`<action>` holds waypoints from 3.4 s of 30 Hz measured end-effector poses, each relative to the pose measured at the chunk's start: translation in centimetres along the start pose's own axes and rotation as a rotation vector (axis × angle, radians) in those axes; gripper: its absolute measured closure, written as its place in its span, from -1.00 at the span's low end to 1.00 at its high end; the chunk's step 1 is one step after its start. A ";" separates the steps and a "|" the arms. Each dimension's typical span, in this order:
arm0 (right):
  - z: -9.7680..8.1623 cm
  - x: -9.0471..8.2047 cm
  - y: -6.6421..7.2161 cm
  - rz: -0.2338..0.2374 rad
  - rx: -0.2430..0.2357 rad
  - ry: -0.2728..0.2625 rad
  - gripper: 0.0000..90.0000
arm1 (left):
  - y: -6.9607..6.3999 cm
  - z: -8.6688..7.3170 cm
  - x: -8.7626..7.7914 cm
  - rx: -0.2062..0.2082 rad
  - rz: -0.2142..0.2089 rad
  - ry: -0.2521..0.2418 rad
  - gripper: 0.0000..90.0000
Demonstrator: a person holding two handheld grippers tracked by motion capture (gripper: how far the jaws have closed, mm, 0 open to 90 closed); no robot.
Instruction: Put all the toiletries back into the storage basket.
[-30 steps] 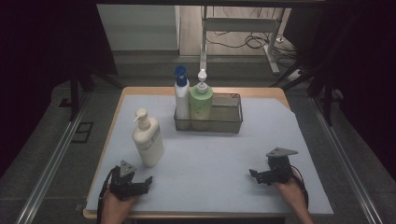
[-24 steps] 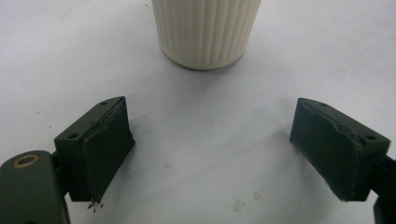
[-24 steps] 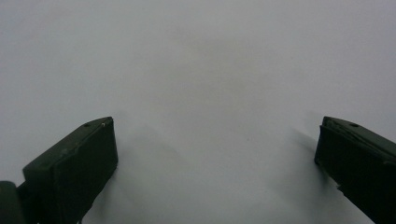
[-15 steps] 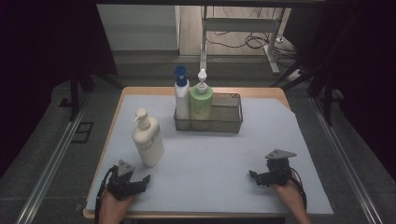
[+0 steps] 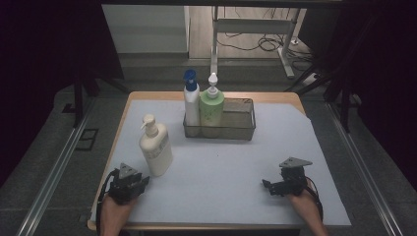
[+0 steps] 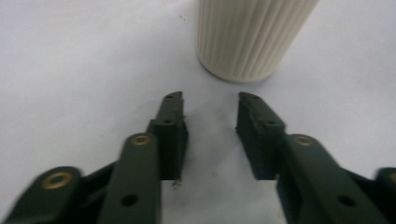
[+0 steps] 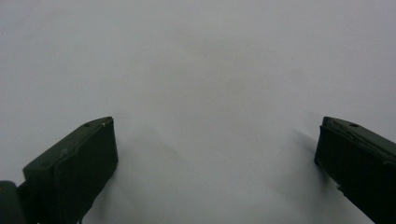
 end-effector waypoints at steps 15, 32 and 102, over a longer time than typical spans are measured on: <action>0.0 0.0 0.0 0.000 0.000 -0.001 -1.00 | 2.1 2.7 2.0 -0.016 -0.012 -0.023 0.98; 0.0 0.0 0.0 0.000 0.000 -0.001 -1.00 | 2.5 4.2 4.5 -0.015 -0.062 -0.043 0.99; 0.0 0.0 0.0 -0.002 0.001 -0.002 -1.00 | -9.2 7.4 7.0 0.216 -0.249 -0.025 0.98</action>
Point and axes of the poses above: each handheld gripper's, and its own axes: x roughly forward along the jaws, z roughly out of its top, y roughly to its left, the point moved 6 cm from there along x, roughly forward along the jaws, and after that the axes turned 5 degrees about x, right-handed, at the moved point
